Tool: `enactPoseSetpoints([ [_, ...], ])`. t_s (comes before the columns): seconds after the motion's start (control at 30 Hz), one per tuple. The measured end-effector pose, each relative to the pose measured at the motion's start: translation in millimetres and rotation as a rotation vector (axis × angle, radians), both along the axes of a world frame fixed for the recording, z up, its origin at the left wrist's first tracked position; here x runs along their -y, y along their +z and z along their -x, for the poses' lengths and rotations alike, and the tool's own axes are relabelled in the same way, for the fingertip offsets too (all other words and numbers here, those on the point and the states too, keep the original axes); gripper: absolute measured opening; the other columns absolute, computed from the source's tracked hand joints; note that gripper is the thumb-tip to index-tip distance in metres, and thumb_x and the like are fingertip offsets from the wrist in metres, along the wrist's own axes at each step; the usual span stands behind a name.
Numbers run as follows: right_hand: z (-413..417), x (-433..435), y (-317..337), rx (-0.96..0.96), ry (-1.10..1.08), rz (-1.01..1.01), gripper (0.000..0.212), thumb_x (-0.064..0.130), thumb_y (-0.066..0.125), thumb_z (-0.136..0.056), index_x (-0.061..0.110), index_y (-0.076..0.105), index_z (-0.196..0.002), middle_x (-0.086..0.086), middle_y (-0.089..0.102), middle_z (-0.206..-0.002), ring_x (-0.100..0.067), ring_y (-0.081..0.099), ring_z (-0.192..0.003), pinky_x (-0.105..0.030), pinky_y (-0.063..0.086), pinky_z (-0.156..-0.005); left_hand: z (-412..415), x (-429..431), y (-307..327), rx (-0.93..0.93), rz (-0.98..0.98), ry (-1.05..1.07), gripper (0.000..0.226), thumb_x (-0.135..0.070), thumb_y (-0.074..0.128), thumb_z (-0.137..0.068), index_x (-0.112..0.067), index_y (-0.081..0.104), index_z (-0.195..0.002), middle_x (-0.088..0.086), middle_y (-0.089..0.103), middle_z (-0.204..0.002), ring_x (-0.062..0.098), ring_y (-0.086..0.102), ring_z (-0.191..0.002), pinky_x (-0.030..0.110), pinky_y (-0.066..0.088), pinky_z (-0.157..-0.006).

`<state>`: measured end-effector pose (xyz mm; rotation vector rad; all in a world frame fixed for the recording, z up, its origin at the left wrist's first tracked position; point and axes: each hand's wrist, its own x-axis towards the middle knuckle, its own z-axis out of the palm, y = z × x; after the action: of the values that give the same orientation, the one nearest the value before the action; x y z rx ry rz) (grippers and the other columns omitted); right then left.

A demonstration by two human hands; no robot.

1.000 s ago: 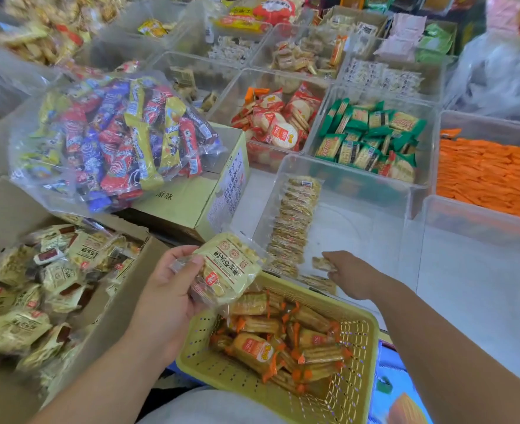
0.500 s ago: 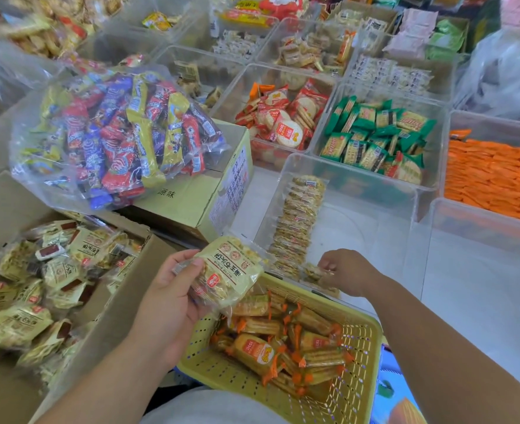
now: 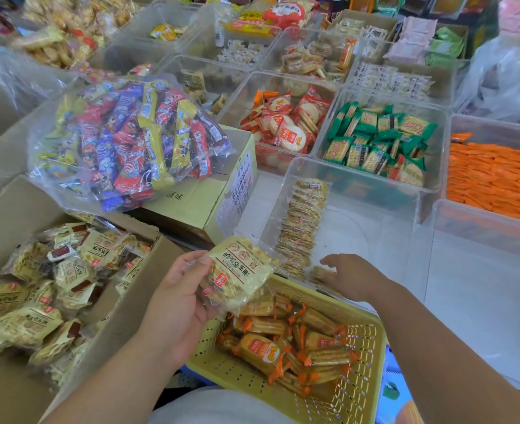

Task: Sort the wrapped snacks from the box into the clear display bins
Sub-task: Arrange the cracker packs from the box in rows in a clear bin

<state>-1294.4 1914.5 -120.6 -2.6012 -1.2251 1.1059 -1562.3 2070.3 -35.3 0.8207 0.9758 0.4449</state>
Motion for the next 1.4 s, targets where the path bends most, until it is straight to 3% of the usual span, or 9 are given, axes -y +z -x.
enactPoseSetpoints([
  [0.17,48.2,-6.9,44.1,0.003,-0.178,-0.51,0.04,0.045,0.054,-0.099,0.03,0.061,-0.135,0.009,0.064,-0.133,-0.009,0.057,-0.12,-0.032,0.048,-0.102,2.5,2.3,1.6,-0.044,-0.031,-0.002,0.008,-0.022,0.064,-0.096,-0.019,0.065,-0.104,0.015,0.077,-0.101,0.024,0.075,-0.071,0.031,0.054,-0.045],
  [0.27,89.8,-8.7,72.0,-0.034,-0.178,-0.709,0.048,0.058,0.047,-0.095,0.03,0.064,-0.129,0.013,0.061,-0.13,-0.004,0.053,-0.12,-0.027,0.046,-0.101,1.6,6.9,3.1,-0.085,-0.092,-0.019,0.015,-0.029,0.072,-0.086,-0.023,0.067,-0.099,0.012,0.078,-0.096,0.022,0.075,-0.069,0.03,0.053,-0.045],
  [0.4,131.1,-14.8,88.7,-0.028,-0.053,-0.709,0.067,0.073,0.05,-0.086,0.035,0.052,-0.141,0.014,0.047,-0.145,-0.004,0.035,-0.136,-0.019,0.026,-0.107,-0.3,14.3,7.2,-0.108,-0.192,-0.086,0.03,-0.04,0.087,-0.069,-0.029,0.071,-0.092,0.016,0.076,-0.096,0.026,0.073,-0.073,0.036,0.056,-0.054],
  [0.5,143.6,-20.0,85.2,-0.016,-0.038,-0.69,0.078,0.064,0.064,-0.082,0.032,0.041,-0.15,0.01,0.041,-0.152,-0.009,0.032,-0.142,-0.021,0.023,-0.114,-1.8,19.4,7.8,-0.136,-0.257,-0.124,0.039,-0.052,0.084,-0.066,-0.029,0.071,-0.095,0.024,0.071,-0.101,0.025,0.067,-0.069,0.037,0.055,-0.056],
  [0.7,132.4,-15.9,84.1,-0.03,-0.103,-0.791,0.056,0.029,0.066,-0.092,0.026,0.051,-0.146,0.009,0.058,-0.14,-0.005,0.053,-0.126,-0.018,0.041,-0.107,-1.7,17.7,7.2,-0.091,-0.193,-0.222,0.036,-0.059,0.057,-0.088,-0.028,0.072,-0.1,0.014,0.076,-0.101,0.024,0.074,-0.082,0.04,0.059,-0.064],
  [0.83,113.3,-8.5,79.2,-0.038,-0.218,-0.838,0.043,0.028,0.056,-0.092,0.023,0.064,-0.133,0.013,0.067,-0.116,0.001,0.059,-0.101,-0.004,0.042,-0.086,-5.0,15.0,6.7,-0.107,-0.179,-0.232,0.026,-0.049,0.061,-0.089,-0.025,0.069,-0.096,0.01,0.074,-0.097,0.024,0.072,-0.08,0.043,0.059,-0.063],
  [1.03,35.5,19.8,42.2,0.127,-0.373,-0.701,0.028,0.027,0.058,-0.098,0.023,0.068,-0.124,0.006,0.07,-0.108,-0.005,0.056,-0.084,-0.005,0.037,-0.066,-6.3,8.1,0.6,-0.139,-0.151,-0.175,0.018,-0.03,0.055,-0.103,-0.027,0.069,-0.092,0.007,0.074,-0.095,0.02,0.071,-0.078,0.038,0.056,-0.058],
  [1.2,-19.2,35.8,-5.9,0.146,-0.32,-0.388,0.031,0.03,0.045,-0.105,0.015,0.066,-0.121,-0.01,0.069,-0.109,-0.02,0.052,-0.085,-0.032,0.037,-0.071,-10.8,6.8,-1.9,-0.143,-0.143,-0.14,0.023,-0.027,0.054,-0.104,-0.028,0.071,-0.089,0.005,0.074,-0.087,0.018,0.072,-0.07,0.033,0.055,-0.05],
  [1.4,-28.3,23.7,-37.2,-0.1,-0.097,-0.113,0.043,0.036,0.038,-0.109,0.026,0.047,-0.149,-0.008,0.048,-0.152,-0.028,0.047,-0.136,-0.032,0.034,-0.108,-15.8,4.6,-3.0,-0.161,-0.147,-0.133,0.023,-0.028,0.054,-0.104,-0.029,0.071,-0.087,0.004,0.074,-0.087,0.018,0.071,-0.07,0.032,0.055,-0.051],
])
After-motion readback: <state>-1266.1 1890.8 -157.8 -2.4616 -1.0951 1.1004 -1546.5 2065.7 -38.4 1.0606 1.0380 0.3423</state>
